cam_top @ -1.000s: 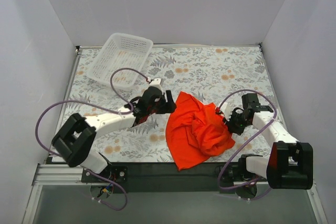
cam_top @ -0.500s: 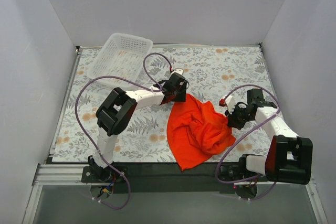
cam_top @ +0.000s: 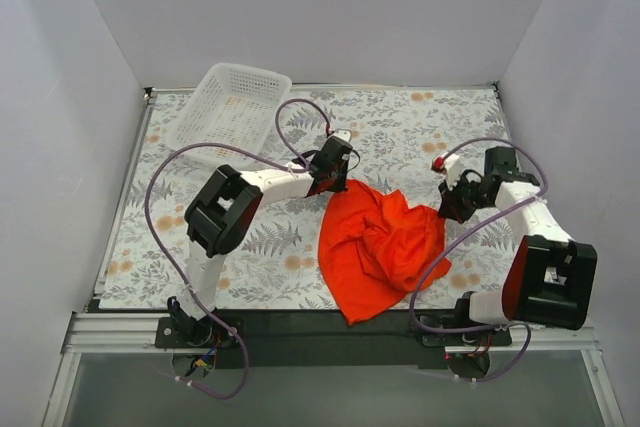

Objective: Fold and stack the t-shirts
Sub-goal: Flatten the tshirt out

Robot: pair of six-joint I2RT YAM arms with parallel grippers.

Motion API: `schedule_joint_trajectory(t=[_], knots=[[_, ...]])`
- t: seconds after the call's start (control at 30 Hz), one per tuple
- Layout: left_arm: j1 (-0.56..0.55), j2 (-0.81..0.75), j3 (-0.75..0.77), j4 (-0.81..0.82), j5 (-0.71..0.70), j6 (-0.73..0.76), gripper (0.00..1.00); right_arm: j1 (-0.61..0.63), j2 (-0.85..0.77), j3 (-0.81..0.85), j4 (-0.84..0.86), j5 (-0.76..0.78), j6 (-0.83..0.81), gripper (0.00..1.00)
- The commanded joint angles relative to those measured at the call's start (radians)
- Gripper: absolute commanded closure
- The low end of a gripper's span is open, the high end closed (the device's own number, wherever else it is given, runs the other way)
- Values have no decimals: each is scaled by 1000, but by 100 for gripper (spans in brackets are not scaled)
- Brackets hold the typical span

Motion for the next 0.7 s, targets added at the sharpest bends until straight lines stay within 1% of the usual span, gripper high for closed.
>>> schedule_joint_trajectory(t=[0.0, 0.03, 0.07, 0.1, 0.13, 0.17, 0.2, 0.23, 0.27, 0.3, 0.33, 0.37, 0.4, 0.43, 0.53, 0.67], knots=[[29, -218, -92, -20, -69, 0, 100, -30, 38, 212, 90, -40, 168, 99], [38, -266, -115, -12, -75, -8, 100, -38, 61, 265, 97, -59, 199, 99], [53, -364, -151, -3, -75, -16, 100, -41, 72, 312, 105, -65, 248, 99], [59, -410, -169, -1, -74, -20, 100, -42, 81, 358, 104, -88, 280, 99], [63, -459, -192, 3, -86, -20, 100, -45, 82, 451, 92, -158, 314, 99], [64, -577, -253, 21, -90, -19, 100, -50, 58, 483, 85, -199, 316, 99], [64, -633, -287, 31, -97, -17, 100, -51, 31, 506, 82, -245, 307, 99], [64, -702, -321, 34, -130, -26, 100, -58, -52, 512, 81, -316, 263, 99], [66, -765, -364, 46, -143, -30, 100, -64, -100, 505, 82, -333, 238, 99], [70, -899, -442, 55, -161, -37, 100, -68, -152, 494, 85, -341, 207, 99], [70, -961, -485, 66, -178, -48, 100, -77, -202, 482, 91, -330, 186, 99], [75, -1013, -517, 75, -199, -53, 100, -82, -291, 450, 129, -303, 178, 99], [76, -1068, -562, 75, -201, -54, 100, -85, -331, 437, 145, -271, 183, 99], [76, -1143, -573, 75, -201, -50, 100, -88, -383, 431, 154, -207, 183, 99], [78, -1245, -570, 39, -212, -31, 100, -94, -425, 466, 160, -56, 199, 99], [78, -1354, -521, 8, -313, 5, 100, -104, -453, 556, 222, 105, 284, 99]])
